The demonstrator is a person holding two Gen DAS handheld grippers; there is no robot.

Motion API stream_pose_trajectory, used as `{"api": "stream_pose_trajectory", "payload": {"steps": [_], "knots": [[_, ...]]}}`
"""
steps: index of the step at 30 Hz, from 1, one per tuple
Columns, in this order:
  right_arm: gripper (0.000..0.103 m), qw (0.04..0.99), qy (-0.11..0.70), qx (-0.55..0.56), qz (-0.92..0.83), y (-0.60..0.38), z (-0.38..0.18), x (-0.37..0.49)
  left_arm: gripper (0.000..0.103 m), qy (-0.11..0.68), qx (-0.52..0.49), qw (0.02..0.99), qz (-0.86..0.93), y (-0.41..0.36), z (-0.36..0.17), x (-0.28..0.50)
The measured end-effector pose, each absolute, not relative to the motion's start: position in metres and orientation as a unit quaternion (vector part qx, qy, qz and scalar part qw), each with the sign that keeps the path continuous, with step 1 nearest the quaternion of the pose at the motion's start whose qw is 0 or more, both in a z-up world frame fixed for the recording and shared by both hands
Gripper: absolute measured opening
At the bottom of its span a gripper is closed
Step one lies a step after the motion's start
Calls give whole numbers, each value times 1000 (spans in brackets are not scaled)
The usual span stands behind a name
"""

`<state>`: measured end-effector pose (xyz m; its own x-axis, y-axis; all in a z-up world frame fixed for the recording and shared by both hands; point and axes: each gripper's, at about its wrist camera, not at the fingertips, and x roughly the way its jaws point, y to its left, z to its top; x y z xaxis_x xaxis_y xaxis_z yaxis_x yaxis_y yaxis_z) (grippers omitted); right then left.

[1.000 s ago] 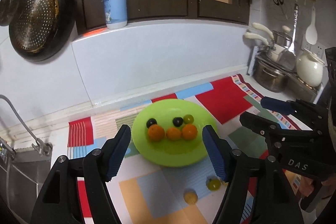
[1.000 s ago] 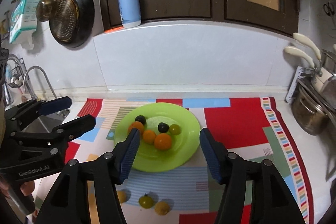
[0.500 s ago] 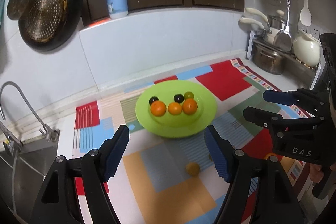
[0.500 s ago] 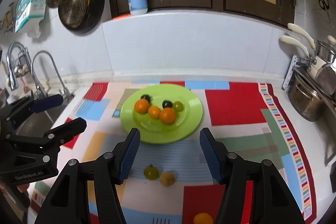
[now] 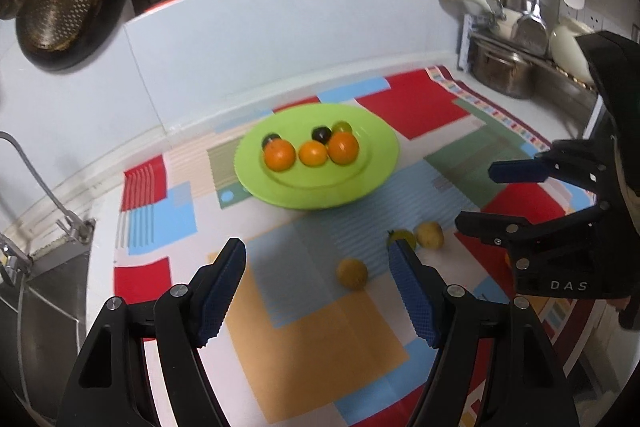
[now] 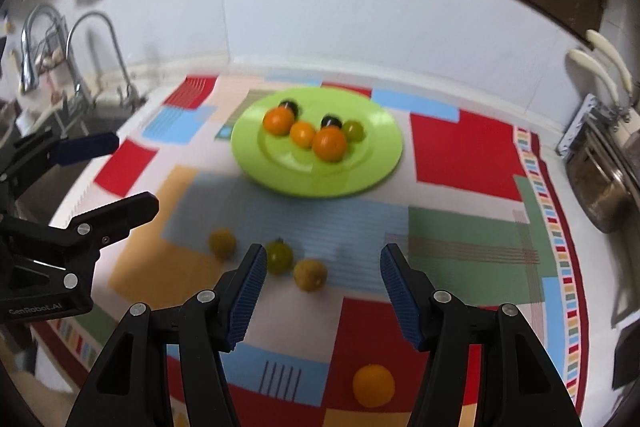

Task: Organize fruits
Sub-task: 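Withdraw both grippers from the plate toward the remaining fruit on the cloth, then grasp a brown speckled fruit with the left gripper while the right grasps another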

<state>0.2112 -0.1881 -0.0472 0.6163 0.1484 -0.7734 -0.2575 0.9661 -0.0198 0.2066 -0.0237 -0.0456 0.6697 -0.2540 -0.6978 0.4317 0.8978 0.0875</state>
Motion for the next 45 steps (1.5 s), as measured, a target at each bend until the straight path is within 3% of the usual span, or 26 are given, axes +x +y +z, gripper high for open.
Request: {"api": "stream_pose_trajectory", "payload": {"steps": [12, 19, 32, 37, 41, 45], "knots": [[58, 851, 494, -81, 154, -182, -90, 236, 72, 418, 140, 868, -231, -38, -86, 231], [47, 836, 515, -96, 161, -180, -103, 246, 63, 441, 147, 851, -244, -46, -99, 243], [38, 822, 534, -89, 174, -176, -116, 257, 39, 486, 122, 827, -257, -51, -115, 256], [30, 822, 536, -75, 177, -178, -117, 259, 36, 490, 114, 824, -260, -52, -116, 257], [29, 823, 535, -72, 176, -178, -116, 259, 27, 490, 117, 824, -260, -53, -117, 258], [29, 825, 533, -72, 177, -178, -115, 256, 27, 487, 121, 825, -260, -53, -117, 257]]}}
